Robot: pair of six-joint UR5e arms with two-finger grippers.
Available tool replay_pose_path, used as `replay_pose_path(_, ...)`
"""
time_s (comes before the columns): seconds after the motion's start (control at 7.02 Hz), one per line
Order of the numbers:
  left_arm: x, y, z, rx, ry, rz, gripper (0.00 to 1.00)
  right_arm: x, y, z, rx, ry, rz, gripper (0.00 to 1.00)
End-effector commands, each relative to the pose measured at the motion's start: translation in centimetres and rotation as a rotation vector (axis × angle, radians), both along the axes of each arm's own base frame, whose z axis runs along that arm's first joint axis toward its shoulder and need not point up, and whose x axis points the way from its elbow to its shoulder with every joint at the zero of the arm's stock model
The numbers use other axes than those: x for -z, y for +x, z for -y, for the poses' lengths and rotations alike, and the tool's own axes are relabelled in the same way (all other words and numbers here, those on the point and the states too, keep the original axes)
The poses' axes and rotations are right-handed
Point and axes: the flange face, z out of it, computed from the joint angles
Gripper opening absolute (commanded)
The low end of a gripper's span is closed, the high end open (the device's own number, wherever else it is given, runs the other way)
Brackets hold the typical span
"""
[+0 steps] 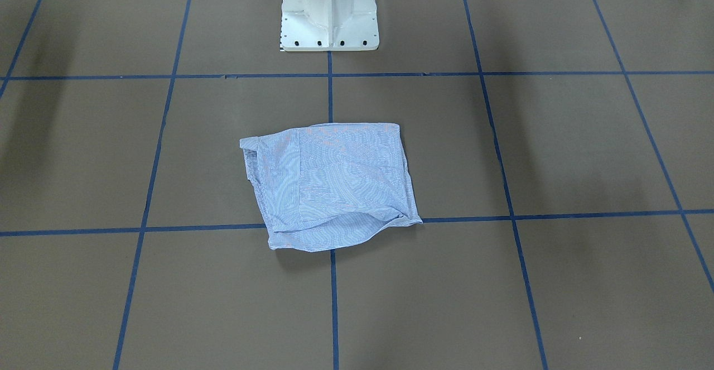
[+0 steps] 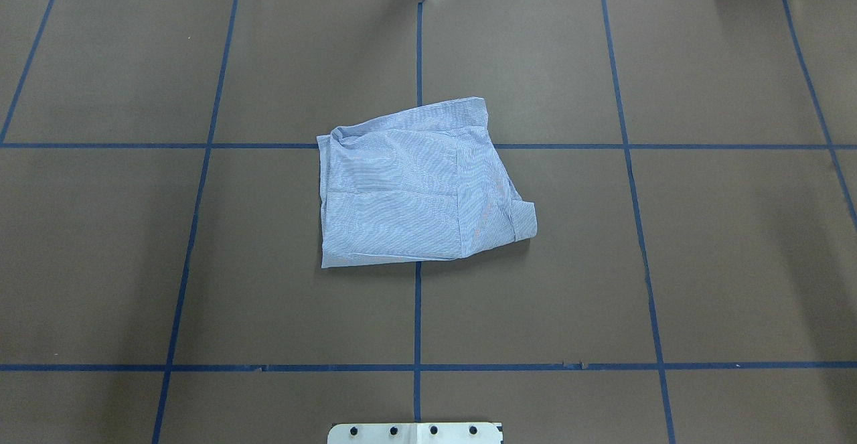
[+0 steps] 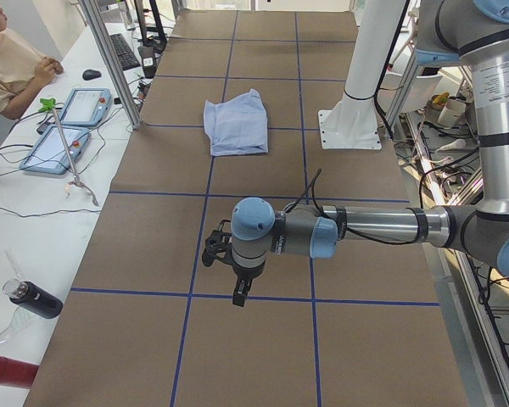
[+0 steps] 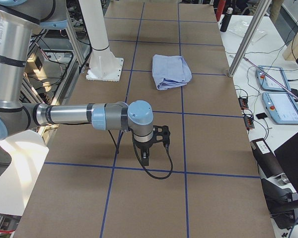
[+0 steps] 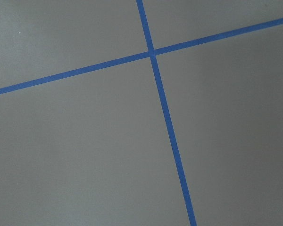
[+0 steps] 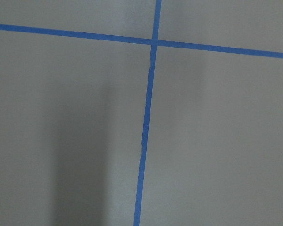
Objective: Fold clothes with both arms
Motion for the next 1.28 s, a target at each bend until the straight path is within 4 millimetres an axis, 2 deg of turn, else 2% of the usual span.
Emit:
replay_pose_path(0.0, 0.00, 0.00, 0.00, 0.000, 0.000, 0.000, 1.00, -0.18, -0.01, -0.11, 0.000, -0.001, 0.000, 1.00)
replay_pose_path(1.14, 0.87, 0.01, 0.10, 0.000, 0.018, -0.002, 1.00, -0.42, -0.04, -0.33, -0.001, -0.010, 0.004, 1.00)
